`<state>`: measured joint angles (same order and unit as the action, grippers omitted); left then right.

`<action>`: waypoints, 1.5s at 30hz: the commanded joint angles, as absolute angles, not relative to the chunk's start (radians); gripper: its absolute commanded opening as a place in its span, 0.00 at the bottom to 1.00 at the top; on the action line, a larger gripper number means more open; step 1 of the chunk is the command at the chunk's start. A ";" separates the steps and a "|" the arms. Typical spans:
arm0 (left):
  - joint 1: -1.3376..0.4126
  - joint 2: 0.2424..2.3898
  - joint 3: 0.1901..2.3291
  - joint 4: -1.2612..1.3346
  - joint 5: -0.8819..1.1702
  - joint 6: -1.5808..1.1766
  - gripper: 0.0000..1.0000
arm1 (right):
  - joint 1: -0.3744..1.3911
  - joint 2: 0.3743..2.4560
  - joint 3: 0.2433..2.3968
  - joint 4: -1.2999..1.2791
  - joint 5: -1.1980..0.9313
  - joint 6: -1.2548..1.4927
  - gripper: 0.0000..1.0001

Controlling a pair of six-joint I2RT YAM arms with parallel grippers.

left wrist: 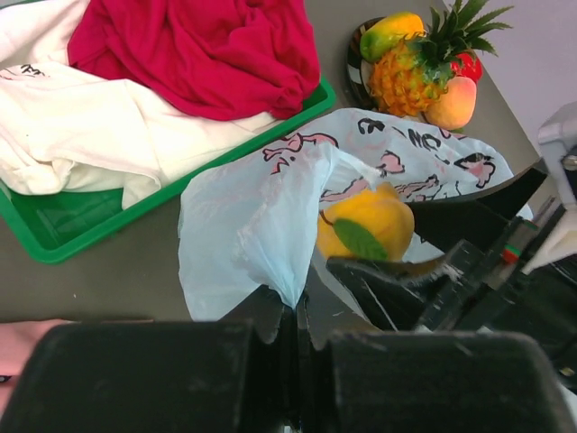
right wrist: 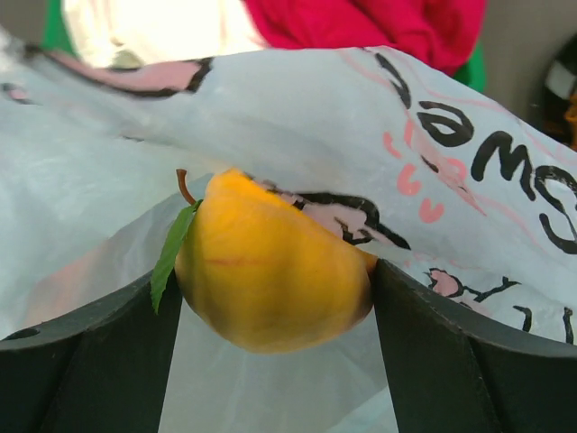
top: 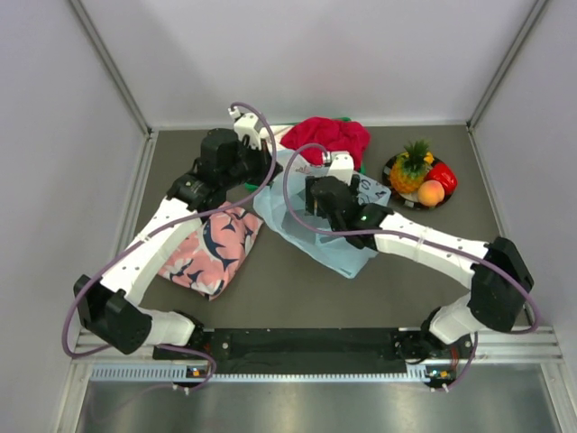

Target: Place the fruits into the plastic bag

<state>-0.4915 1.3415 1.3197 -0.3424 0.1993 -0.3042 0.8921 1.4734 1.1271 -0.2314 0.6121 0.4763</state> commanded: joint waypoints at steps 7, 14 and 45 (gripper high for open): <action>-0.491 1.295 1.319 -0.279 0.218 -0.295 0.00 | 0.931 1.664 1.152 -0.114 0.821 0.558 0.01; -0.489 1.270 1.316 -0.279 0.190 -0.282 0.00 | 0.916 1.782 1.187 -0.184 0.899 0.655 0.03; -0.489 1.278 1.321 -0.290 0.179 -0.284 0.00 | 0.864 1.701 0.994 0.061 0.620 0.649 0.84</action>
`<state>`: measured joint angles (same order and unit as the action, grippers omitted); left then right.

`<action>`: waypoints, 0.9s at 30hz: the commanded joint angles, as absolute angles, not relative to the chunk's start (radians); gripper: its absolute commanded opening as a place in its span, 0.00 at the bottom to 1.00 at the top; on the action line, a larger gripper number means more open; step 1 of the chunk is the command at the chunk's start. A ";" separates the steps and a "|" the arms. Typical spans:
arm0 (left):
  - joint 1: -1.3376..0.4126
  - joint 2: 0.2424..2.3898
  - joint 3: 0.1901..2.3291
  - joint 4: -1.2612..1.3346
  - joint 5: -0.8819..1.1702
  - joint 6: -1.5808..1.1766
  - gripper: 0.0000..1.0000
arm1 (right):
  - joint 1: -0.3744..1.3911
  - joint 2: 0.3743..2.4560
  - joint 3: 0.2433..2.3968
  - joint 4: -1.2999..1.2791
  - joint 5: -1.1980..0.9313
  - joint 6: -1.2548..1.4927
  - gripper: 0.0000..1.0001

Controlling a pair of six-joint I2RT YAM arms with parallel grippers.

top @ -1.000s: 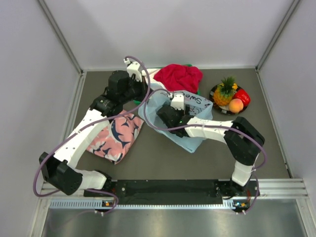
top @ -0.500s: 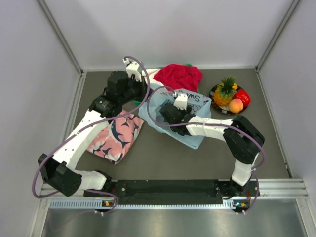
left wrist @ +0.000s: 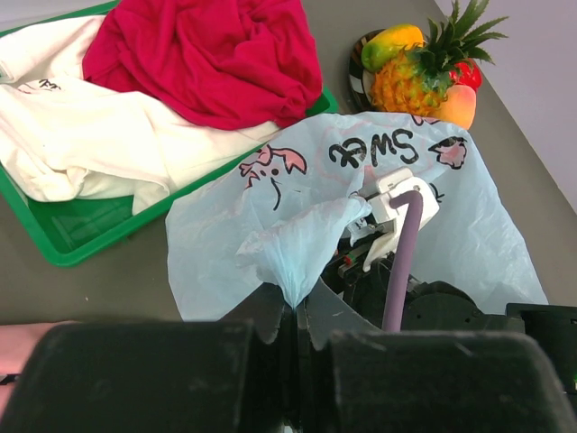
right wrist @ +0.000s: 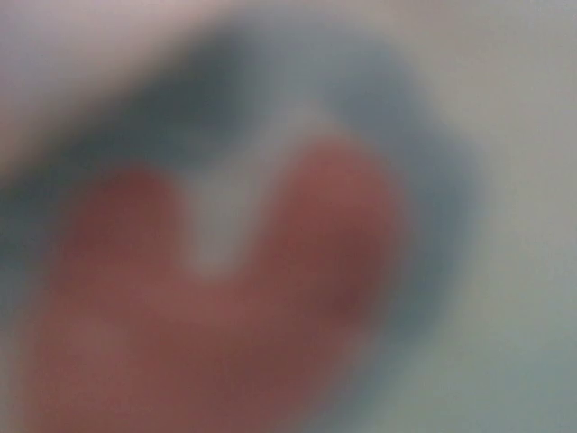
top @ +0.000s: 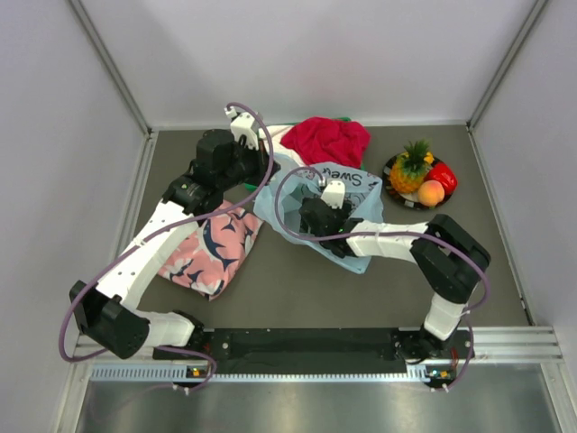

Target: Place the fruits into the plastic bag

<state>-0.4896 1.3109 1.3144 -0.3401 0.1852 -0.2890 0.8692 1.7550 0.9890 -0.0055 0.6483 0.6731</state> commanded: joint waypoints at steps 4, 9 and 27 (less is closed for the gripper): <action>-0.489 1.276 1.322 -0.290 0.181 -0.284 0.00 | 0.864 1.687 0.994 0.063 0.589 0.643 0.90; -0.489 1.275 1.322 -0.291 0.178 -0.282 0.00 | 0.864 1.623 0.992 0.072 0.540 0.618 0.98; -0.489 1.272 1.318 -0.290 0.175 -0.281 0.00 | 0.864 1.255 0.749 0.334 0.279 0.526 0.98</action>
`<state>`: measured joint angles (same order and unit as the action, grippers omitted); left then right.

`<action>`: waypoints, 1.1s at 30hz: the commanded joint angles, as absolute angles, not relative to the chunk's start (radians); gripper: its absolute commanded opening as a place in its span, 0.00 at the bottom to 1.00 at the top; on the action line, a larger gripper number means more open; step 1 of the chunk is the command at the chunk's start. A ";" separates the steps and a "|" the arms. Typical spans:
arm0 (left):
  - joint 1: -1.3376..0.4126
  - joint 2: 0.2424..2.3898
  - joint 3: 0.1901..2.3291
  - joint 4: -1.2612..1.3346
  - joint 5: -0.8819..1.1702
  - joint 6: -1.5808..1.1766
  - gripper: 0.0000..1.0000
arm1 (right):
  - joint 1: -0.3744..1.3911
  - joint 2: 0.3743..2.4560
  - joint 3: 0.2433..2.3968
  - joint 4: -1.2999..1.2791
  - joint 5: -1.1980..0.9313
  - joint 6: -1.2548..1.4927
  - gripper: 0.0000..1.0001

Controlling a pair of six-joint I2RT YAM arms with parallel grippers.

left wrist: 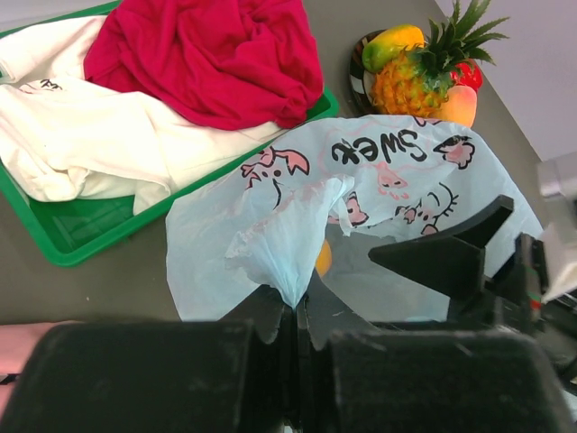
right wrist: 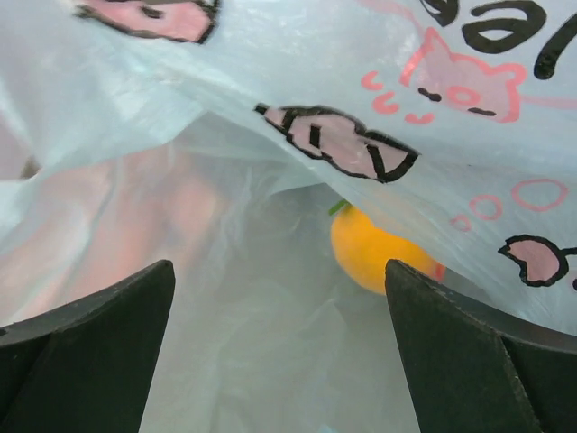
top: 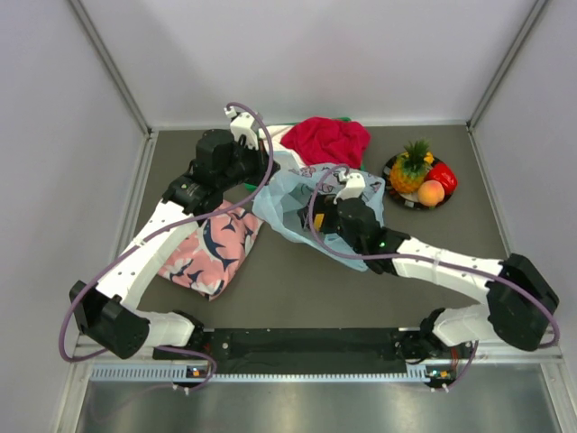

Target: Place the fruits into the plastic bag

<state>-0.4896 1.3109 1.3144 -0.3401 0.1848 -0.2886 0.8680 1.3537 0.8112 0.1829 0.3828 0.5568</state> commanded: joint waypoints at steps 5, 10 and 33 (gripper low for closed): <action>-0.488 1.276 1.318 -0.290 0.175 -0.284 0.00 | 0.864 1.079 0.686 0.397 0.232 0.538 0.96; -0.488 1.278 1.319 -0.288 0.173 -0.284 0.00 | 0.862 1.002 0.686 0.405 0.127 0.509 0.96; -0.489 1.287 1.318 -0.291 0.164 -0.281 0.00 | 0.778 0.715 0.991 -0.259 0.595 0.353 0.97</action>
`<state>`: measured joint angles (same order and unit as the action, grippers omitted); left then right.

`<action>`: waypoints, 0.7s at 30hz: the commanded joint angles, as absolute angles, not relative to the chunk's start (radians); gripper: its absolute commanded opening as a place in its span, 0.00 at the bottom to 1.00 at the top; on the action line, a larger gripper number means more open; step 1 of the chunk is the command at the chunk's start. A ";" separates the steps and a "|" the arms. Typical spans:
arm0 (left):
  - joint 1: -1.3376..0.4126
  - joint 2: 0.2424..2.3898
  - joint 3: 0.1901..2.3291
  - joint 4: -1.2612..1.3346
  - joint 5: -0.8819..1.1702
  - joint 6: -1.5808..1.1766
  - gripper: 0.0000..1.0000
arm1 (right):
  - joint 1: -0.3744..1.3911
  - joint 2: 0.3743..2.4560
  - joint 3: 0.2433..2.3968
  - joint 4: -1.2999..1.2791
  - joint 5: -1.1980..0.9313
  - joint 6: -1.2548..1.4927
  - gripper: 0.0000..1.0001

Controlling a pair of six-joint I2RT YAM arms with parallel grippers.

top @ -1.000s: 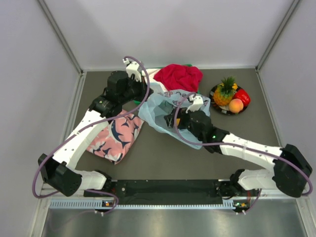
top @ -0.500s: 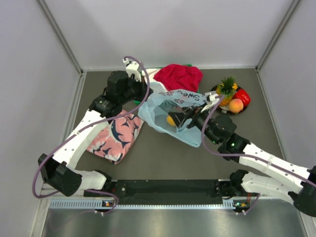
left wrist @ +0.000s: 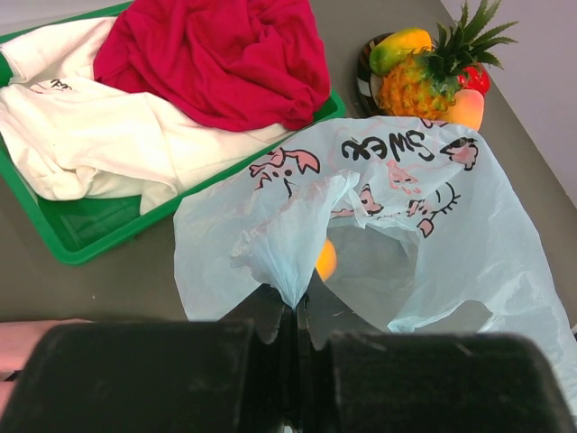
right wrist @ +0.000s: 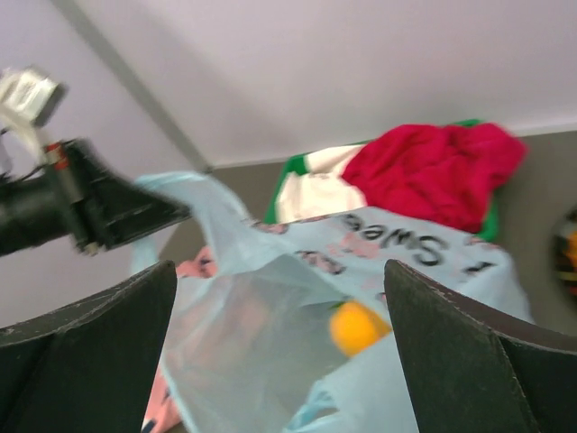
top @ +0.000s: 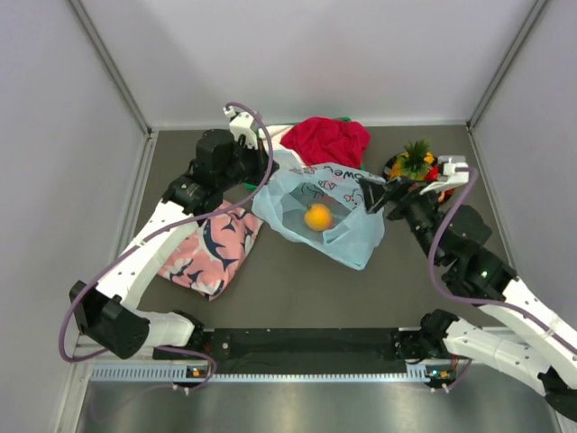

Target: Place the fruits into the plastic bag

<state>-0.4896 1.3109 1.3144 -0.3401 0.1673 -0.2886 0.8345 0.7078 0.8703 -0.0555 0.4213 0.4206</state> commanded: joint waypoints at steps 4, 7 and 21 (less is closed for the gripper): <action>-0.488 1.289 1.319 -0.293 0.164 -0.279 0.00 | 0.735 0.759 1.098 -0.412 0.644 0.348 0.99; -0.489 1.287 1.319 -0.291 0.169 -0.282 0.00 | 0.648 0.805 1.146 -0.488 0.625 0.345 0.99; -0.489 1.285 1.321 -0.298 0.158 -0.273 0.00 | -0.040 1.055 1.058 -0.390 -0.108 0.431 0.99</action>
